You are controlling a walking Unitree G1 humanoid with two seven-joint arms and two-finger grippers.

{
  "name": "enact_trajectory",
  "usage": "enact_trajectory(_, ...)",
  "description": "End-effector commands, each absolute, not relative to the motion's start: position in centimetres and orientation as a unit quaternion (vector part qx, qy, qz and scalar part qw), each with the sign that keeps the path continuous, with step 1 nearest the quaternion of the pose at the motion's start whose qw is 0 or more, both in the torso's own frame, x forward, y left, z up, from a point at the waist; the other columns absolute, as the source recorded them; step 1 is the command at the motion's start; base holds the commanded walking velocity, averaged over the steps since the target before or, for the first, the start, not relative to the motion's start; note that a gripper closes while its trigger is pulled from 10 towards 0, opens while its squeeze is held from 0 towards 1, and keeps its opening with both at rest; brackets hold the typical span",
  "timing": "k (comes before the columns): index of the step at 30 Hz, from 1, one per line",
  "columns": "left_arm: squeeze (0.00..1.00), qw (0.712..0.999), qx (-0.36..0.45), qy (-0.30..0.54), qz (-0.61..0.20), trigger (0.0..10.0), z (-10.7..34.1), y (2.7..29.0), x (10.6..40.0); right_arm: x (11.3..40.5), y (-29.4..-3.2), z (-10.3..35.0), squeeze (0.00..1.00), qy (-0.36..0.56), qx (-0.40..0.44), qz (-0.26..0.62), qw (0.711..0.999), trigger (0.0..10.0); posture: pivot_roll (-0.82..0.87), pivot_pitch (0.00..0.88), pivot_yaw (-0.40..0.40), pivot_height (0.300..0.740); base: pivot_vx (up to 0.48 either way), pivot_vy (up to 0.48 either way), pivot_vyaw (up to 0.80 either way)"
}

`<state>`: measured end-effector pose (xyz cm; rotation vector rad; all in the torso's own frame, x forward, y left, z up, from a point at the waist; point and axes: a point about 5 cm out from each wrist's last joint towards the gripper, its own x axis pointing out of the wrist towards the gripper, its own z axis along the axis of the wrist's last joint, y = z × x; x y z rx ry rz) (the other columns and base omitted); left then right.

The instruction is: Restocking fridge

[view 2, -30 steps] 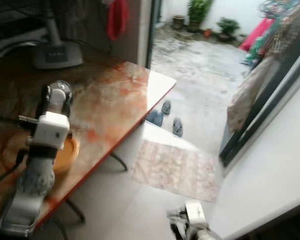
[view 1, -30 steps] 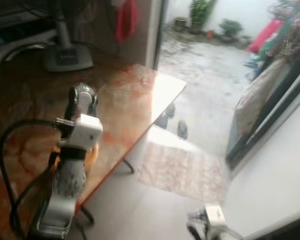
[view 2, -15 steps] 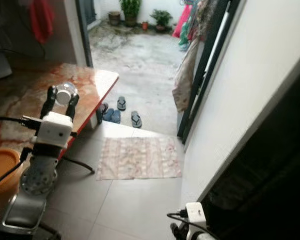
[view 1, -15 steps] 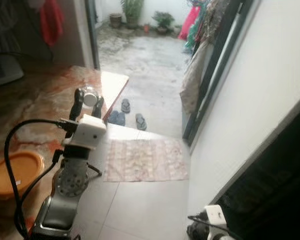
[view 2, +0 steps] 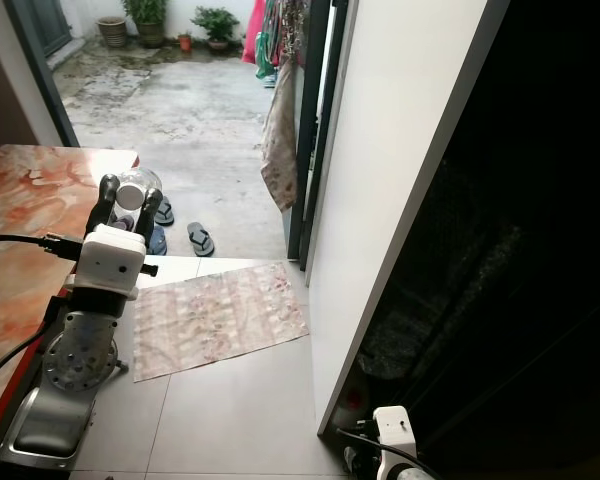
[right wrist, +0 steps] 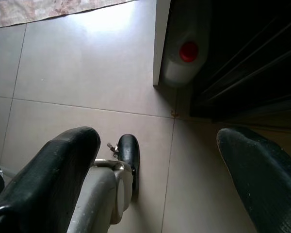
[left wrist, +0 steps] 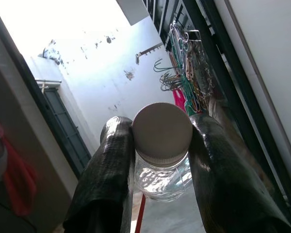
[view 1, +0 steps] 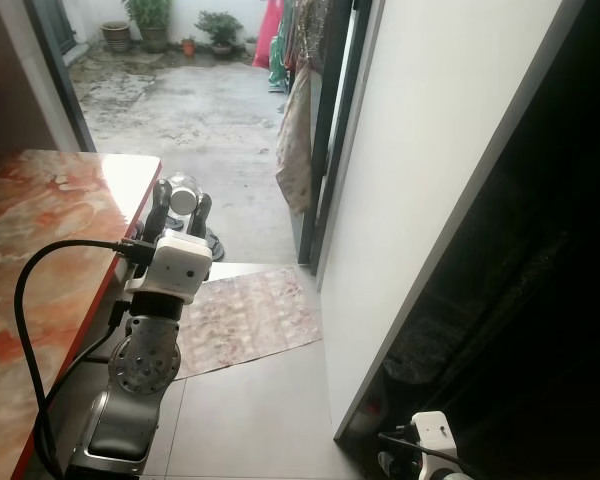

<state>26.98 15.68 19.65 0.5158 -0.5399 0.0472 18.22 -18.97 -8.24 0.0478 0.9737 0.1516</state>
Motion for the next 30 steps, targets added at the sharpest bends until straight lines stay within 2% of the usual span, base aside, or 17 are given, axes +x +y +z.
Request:
enact_trajectory(1, 0.0, 0.932, 0.248, -0.265, 0.024, 10.0, 19.7, 15.9, 27.0, 18.2, -19.0, -8.2, 0.0, 0.47, 0.02, 0.076, 0.879, 10.0, 0.13, 0.0, -0.04, 0.74, 0.0, 0.0, -0.78)
enact_trajectory(6, 0.0, 0.942, 0.229, -0.245, 0.028, 10.0, 19.0, 16.2, 27.0, 18.2, -19.0, -8.3, 0.0, 0.471, 0.021, 0.077, 0.879, 10.0, 0.13, 0.0, -0.041, 0.74, 0.0, 0.0, -0.78)
enact_trajectory(9, 0.0, 0.958, 0.199, -0.205, 0.039, 10.0, 17.5, 17.2, 27.4, 18.2, -19.0, -8.3, 0.0, 0.471, 0.02, 0.078, 0.879, 10.0, 0.13, 0.0, -0.043, 0.74, 0.0, 0.0, -0.78)
enact_trajectory(10, 0.0, 0.969, 0.179, -0.166, 0.032, 10.0, 16.0, 18.0, 27.7, 18.2, -19.0, -8.3, 0.0, 0.471, 0.02, 0.077, 0.879, 10.0, 0.12, 0.0, -0.043, 0.74, 0.0, 0.0, -0.78)
enact_trajectory(14, 0.0, 0.979, 0.159, -0.129, 0.02, 10.0, 14.7, 18.6, 27.9, 18.2, -19.0, -8.3, 0.0, 0.47, 0.02, 0.077, 0.879, 10.0, 0.13, 0.0, -0.045, 0.74, 0.0, 0.0, -0.78)
enact_trajectory(16, 0.0, 0.991, 0.11, -0.064, -0.033, 10.0, 12.5, 18.6, 28.1, 18.2, -19.0, -8.2, 0.0, 0.47, 0.017, 0.078, 0.879, 10.0, 0.13, 0.0, -0.046, 0.74, 0.0, 0.0, -0.78)
enact_trajectory(20, 0.0, 0.993, 0.104, -0.032, -0.042, 10.0, 11.2, 18.9, 28.1, 18.2, -19.0, -8.2, 0.0, 0.47, 0.017, 0.08, 0.879, 10.0, 0.13, 0.0, -0.045, 0.74, 0.0, 0.0, -0.78)
enact_trajectory(21, 0.0, 0.995, 0.099, 0.001, -0.03, 10.0, 9.8, 19.6, 28.1, 18.2, -19.0, -8.2, 0.0, 0.47, 0.018, 0.079, 0.879, 10.0, 0.12, 0.0, -0.041, 0.74, 0.0, 0.0, -0.78)
enact_trajectory(25, 0.0, 0.994, 0.1, 0.045, -0.005, 10.0, 7.8, 20.9, 27.8, 18.2, -19.0, -8.3, 0.0, 0.469, 0.02, 0.076, 0.88, 10.0, 0.12, 0.0, -0.045, 0.74, 0.0, 0.0, -0.74)
enact_trajectory(27, 0.0, 0.991, 0.093, 0.1, 0.011, 10.0, 5.5, 22.1, 27.4, 18.2, -19.0, -8.2, 0.0, 0.466, 0.022, 0.075, 0.881, 10.0, 0.12, 0.0, -0.047, 0.74, 0.0, 0.0, 0.0)
enact_trajectory(30, 0.0, 0.987, 0.094, 0.129, 0.019, 10.0, 4.1, 22.6, 27.1, 18.2, -19.0, -8.2, 0.0, 0.466, 0.021, 0.074, 0.882, 10.0, 0.12, 0.0, -0.047, 0.74, 0.0, 0.0, 0.0)
